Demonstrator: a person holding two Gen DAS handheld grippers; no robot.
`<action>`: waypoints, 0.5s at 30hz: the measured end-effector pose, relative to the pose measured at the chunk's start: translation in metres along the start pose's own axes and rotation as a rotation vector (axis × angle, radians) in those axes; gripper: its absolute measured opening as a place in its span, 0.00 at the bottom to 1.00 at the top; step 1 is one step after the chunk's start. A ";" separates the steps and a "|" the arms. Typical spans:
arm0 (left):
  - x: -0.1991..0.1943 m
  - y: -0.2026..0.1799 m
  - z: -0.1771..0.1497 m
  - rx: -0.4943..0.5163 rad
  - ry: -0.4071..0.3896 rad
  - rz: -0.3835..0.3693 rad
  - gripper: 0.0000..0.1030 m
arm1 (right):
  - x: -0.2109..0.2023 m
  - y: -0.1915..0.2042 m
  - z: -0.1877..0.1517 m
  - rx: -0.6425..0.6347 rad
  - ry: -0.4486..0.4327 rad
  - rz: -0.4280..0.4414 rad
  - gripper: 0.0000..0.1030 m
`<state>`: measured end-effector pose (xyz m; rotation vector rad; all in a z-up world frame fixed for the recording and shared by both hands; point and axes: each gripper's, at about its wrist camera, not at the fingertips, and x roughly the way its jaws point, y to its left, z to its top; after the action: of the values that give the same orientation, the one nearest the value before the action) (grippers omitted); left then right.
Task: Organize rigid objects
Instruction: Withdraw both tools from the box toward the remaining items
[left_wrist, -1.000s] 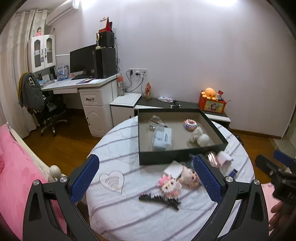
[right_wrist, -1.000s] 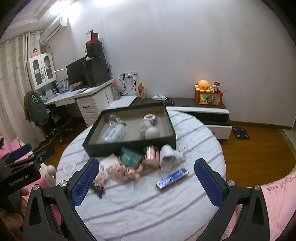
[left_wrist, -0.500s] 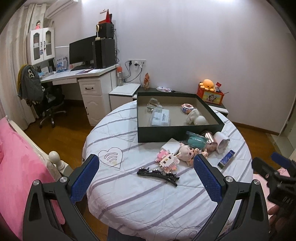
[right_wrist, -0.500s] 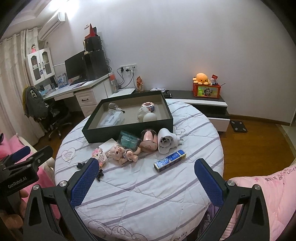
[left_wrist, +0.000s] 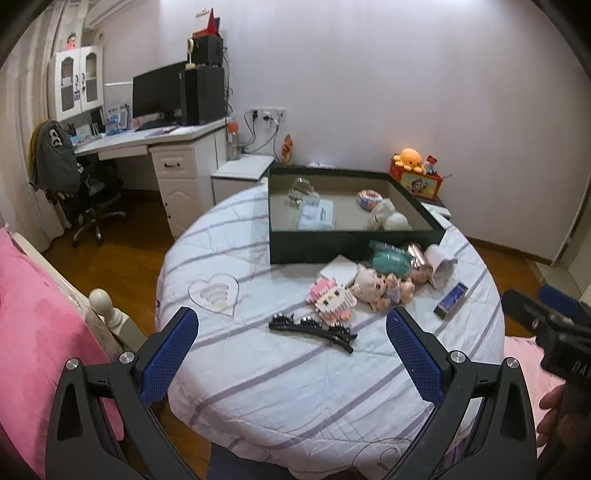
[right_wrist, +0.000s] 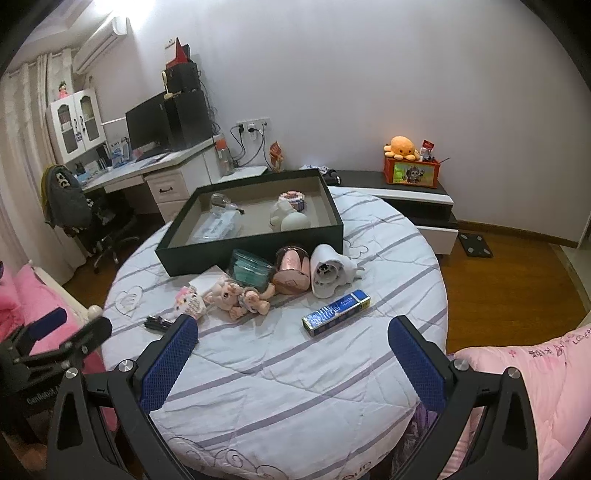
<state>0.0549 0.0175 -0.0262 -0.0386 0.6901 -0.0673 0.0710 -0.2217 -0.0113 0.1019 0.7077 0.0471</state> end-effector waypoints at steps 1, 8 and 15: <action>0.003 0.000 -0.002 0.000 0.007 -0.004 1.00 | 0.003 -0.001 -0.001 0.001 0.009 -0.003 1.00; 0.043 -0.007 -0.018 0.011 0.096 -0.047 1.00 | 0.041 -0.020 -0.006 0.017 0.084 -0.048 1.00; 0.082 -0.008 -0.028 0.023 0.160 -0.041 1.00 | 0.090 -0.033 -0.010 0.019 0.175 -0.075 1.00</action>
<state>0.0999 0.0027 -0.0998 -0.0253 0.8484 -0.1185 0.1331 -0.2463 -0.0809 0.0897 0.8859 -0.0229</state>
